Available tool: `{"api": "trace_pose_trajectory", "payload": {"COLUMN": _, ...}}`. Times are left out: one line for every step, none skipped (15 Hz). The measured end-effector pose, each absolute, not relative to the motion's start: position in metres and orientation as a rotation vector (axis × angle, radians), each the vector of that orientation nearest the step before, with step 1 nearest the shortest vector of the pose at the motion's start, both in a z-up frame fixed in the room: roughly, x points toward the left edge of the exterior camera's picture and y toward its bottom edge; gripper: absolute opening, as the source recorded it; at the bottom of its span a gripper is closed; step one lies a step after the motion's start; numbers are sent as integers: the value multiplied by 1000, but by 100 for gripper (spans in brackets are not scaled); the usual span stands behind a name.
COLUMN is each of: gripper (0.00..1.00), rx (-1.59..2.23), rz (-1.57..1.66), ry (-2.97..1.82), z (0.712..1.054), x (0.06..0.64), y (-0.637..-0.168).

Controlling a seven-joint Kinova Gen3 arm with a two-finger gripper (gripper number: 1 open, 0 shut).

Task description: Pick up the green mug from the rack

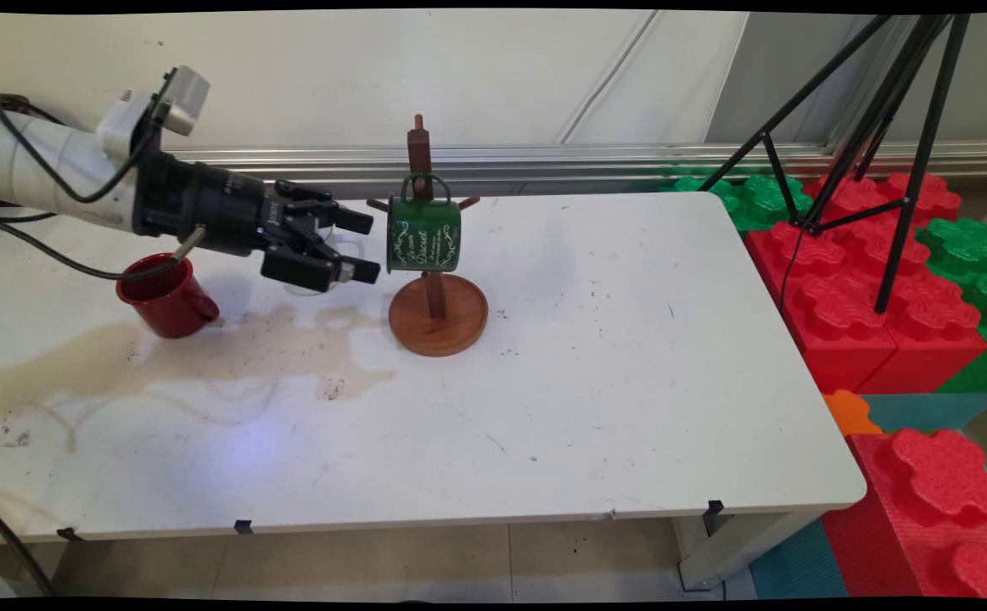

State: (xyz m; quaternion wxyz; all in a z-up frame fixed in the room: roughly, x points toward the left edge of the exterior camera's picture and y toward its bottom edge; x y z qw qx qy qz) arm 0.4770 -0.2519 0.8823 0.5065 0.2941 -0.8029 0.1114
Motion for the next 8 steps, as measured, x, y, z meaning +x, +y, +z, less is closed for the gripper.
{"api": "trace_pose_trajectory", "payload": {"gripper": 100, "rx": 711, "rz": 268, "ry": -1933, "z": 881, "x": 476, "y": -253}}
{"api": "trace_pose_trajectory", "payload": {"gripper": 100, "rx": 714, "rz": 268, "ry": -1927, "z": 879, "x": 474, "y": -254}}
{"api": "trace_pose_trajectory", "payload": {"gripper": 100, "rx": 716, "rz": 267, "ry": -1923, "z": 878, "x": 473, "y": -255}}
{"api": "trace_pose_trajectory", "payload": {"gripper": 100, "rx": 719, "rz": 266, "ry": -1917, "z": 876, "x": 471, "y": -257}}
{"api": "trace_pose_trajectory", "payload": {"gripper": 100, "rx": 724, "rz": 266, "ry": -1909, "z": 874, "x": 469, "y": -258}}
{"api": "trace_pose_trajectory", "payload": {"gripper": 100, "rx": 728, "rz": 265, "ry": -1902, "z": 872, "x": 468, "y": -260}}
{"api": "trace_pose_trajectory", "payload": {"gripper": 100, "rx": 731, "rz": 264, "ry": -1896, "z": 871, "x": 467, "y": -261}}
{"api": "trace_pose_trajectory", "payload": {"gripper": 100, "rx": 734, "rz": 264, "ry": -1891, "z": 869, "x": 466, "y": -261}}
